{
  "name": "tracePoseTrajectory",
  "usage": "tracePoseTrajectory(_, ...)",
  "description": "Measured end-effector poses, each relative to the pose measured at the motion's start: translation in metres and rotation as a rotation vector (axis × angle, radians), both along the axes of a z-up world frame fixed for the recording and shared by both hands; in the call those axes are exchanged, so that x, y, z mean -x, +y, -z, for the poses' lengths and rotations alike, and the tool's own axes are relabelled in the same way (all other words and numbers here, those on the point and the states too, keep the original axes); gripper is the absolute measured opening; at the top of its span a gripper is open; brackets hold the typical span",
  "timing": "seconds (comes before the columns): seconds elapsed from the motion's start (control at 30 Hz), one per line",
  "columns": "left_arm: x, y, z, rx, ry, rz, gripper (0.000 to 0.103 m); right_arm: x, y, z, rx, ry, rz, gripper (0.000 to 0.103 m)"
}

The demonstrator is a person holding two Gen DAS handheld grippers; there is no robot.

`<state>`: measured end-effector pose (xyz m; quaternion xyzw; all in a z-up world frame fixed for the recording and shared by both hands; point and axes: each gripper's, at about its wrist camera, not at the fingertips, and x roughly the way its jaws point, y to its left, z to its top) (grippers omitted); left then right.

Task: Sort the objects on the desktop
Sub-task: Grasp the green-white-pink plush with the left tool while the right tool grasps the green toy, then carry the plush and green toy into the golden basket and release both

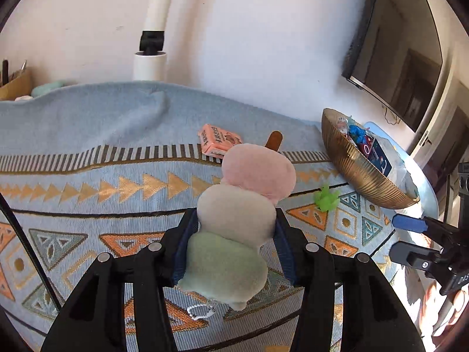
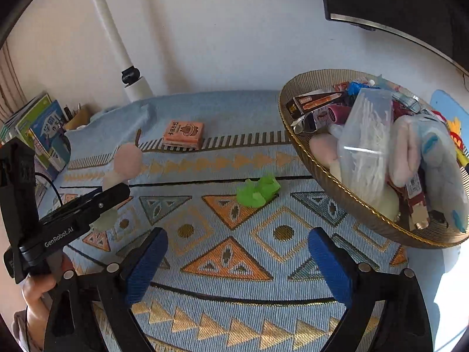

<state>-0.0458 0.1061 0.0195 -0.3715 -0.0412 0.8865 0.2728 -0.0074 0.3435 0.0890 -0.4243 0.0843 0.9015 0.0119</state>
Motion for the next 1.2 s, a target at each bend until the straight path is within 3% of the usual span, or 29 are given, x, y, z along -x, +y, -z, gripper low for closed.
tracePoseTrajectory(0.1, 0.013, -0.001, 0.011, -0.020, -0.023, -0.029, 0.049, 0.030, -0.009, 0.015, -0.095, -0.065, 0.061, 0.082)
tracePoseTrajectory(0.2, 0.014, -0.013, 0.010, -0.095, -0.046, -0.043, 0.049, 0.050, -0.008, 0.032, -0.128, -0.109, 0.128, 0.080)
tracePoseTrajectory(0.3, 0.010, -0.018, 0.007, -0.096, -0.029, -0.058, 0.049, 0.057, -0.005, 0.033, -0.125, -0.084, 0.145, 0.076)
tracePoseTrajectory(0.37, 0.008, -0.023, 0.007, -0.109, -0.025, -0.063, 0.049, 0.061, -0.007, 0.031, -0.132, -0.071, 0.113, 0.065)
tracePoseTrajectory(0.4, 0.007, -0.023, 0.007, -0.110, -0.023, -0.064, 0.049, 0.060, -0.008, 0.030, -0.138, -0.064, 0.105, 0.051)
tracePoseTrajectory(0.43, 0.007, -0.023, 0.007, -0.106, -0.024, -0.065, 0.049, 0.059, -0.009, 0.029, -0.129, -0.059, 0.086, 0.031)
tracePoseTrajectory(0.6, 0.004, -0.019, 0.005, -0.094, -0.015, -0.062, 0.049, 0.029, -0.014, 0.026, 0.013, -0.049, -0.049, 0.031)
tracePoseTrajectory(0.67, 0.002, -0.017, 0.004, -0.084, -0.008, -0.060, 0.049, 0.005, -0.011, 0.023, 0.101, -0.020, -0.105, 0.031)
tracePoseTrajectory(0.83, 0.000, -0.013, 0.004, -0.068, 0.000, -0.055, 0.049, -0.062, 0.010, 0.008, 0.188, 0.079, -0.165, 0.031)
tracePoseTrajectory(0.93, 0.000, -0.010, 0.004, -0.062, 0.000, -0.056, 0.049, -0.103, 0.017, -0.011, 0.176, 0.128, -0.159, 0.031)
tracePoseTrajectory(1.07, -0.006, -0.001, 0.002, -0.062, 0.011, -0.032, 0.049, -0.126, 0.045, -0.042, 0.281, 0.167, -0.117, 0.031)
tracePoseTrajectory(1.2, -0.022, 0.021, -0.015, -0.064, 0.040, 0.026, 0.049, -0.145, 0.094, -0.093, 0.224, 0.322, 0.002, 0.031)
